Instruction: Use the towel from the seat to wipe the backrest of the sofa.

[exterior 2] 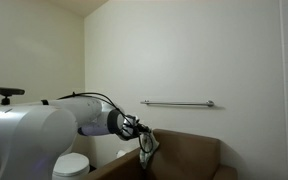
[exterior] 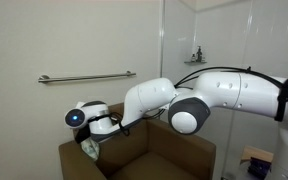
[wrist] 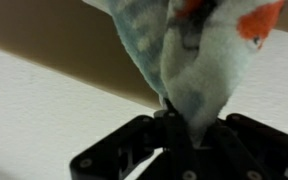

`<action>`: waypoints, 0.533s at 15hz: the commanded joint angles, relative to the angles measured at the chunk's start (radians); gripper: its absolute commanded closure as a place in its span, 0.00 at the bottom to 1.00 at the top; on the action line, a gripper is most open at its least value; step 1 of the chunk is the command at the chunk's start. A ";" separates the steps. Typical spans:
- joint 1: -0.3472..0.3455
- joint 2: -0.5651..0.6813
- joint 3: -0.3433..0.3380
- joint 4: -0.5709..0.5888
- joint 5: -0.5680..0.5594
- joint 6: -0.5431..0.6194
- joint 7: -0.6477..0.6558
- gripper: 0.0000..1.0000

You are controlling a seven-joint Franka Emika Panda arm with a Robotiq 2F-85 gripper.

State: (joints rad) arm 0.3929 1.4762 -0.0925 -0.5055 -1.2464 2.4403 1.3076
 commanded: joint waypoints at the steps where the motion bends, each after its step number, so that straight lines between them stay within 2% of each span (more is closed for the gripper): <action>1: 0.043 0.000 0.065 0.020 0.024 0.123 -0.004 0.94; 3: 0.029 0.000 0.102 0.016 0.036 0.229 -0.039 0.94; 5: 0.010 0.000 0.096 0.006 0.034 0.242 -0.063 0.94; 8: -0.045 0.002 0.070 -0.016 0.029 0.197 -0.092 0.94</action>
State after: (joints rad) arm 0.4074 1.4781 -0.0144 -0.4990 -1.2259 2.6332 1.2807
